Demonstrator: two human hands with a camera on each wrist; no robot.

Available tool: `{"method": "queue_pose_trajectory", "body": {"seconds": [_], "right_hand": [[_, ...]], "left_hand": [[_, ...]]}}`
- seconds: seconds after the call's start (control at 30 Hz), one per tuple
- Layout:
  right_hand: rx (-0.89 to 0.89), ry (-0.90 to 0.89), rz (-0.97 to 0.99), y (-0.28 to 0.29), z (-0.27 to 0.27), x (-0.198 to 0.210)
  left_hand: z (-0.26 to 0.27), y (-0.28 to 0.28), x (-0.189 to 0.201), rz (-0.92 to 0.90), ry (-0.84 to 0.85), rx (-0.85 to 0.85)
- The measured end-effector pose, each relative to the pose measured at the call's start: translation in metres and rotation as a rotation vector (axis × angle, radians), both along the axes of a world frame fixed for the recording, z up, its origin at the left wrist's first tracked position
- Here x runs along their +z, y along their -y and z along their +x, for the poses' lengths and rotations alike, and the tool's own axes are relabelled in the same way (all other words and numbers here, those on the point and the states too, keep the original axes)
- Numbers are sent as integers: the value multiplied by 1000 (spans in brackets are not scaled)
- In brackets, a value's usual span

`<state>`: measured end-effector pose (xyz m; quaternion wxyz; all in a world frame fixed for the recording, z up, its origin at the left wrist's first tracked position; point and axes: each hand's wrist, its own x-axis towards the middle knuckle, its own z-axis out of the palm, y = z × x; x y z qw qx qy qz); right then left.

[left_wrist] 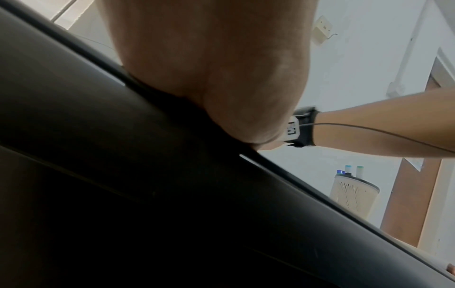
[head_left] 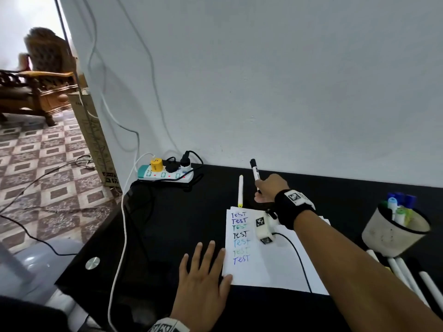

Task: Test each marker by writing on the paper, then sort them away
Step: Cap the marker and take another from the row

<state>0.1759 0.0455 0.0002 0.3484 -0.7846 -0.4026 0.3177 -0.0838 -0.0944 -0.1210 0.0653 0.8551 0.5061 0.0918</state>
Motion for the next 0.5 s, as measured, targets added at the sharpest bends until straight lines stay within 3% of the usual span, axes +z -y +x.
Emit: {"method": "queue_pose_trajectory", "body": {"seconds": [0.17,0.27,0.33,0.4,0.5], "right_hand": [[47,80,222,89,-4,34],[111,76,316,151,-9,52],[164,59,331,186,-12,61],[228,19,325,214,-17,67],[295,-77,325,244,-23,71]], "left_hand": [[1,4,17,-76,29,34],[1,0,39,-222,205,56],[1,3,64,-216,363,54],[3,17,94,-184,522,-14],[8,44,125,-311,622,-161]]}}
